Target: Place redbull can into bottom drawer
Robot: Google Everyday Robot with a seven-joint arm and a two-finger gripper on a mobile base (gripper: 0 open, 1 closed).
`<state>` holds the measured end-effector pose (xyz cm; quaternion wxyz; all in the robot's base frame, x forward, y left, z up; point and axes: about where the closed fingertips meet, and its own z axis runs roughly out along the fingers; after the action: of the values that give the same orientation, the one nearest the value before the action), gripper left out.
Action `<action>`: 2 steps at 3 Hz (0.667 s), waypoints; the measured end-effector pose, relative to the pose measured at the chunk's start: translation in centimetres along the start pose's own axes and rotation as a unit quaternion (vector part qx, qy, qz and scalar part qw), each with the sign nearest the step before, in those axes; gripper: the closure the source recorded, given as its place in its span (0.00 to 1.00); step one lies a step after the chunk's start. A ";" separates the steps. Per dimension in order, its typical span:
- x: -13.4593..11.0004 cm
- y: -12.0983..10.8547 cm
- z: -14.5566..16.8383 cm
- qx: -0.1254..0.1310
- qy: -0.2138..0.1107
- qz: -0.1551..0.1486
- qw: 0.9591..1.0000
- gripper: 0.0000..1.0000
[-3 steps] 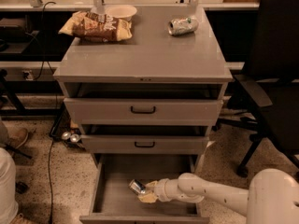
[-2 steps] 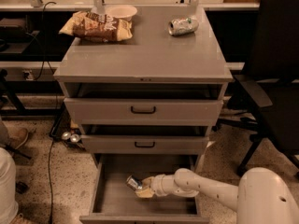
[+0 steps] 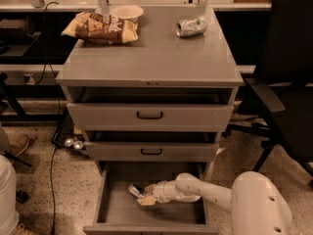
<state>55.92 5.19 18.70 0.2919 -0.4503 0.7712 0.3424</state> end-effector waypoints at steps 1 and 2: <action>0.2 -0.1 0.8 -0.006 0.004 0.001 1.000 0.36; 0.3 -0.2 0.8 -0.008 -0.002 0.003 1.000 0.13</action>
Offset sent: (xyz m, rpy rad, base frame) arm 0.0050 -0.0011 -0.0070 0.0232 0.0086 0.0002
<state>56.07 5.61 17.94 0.2888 -0.4496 0.7692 0.3505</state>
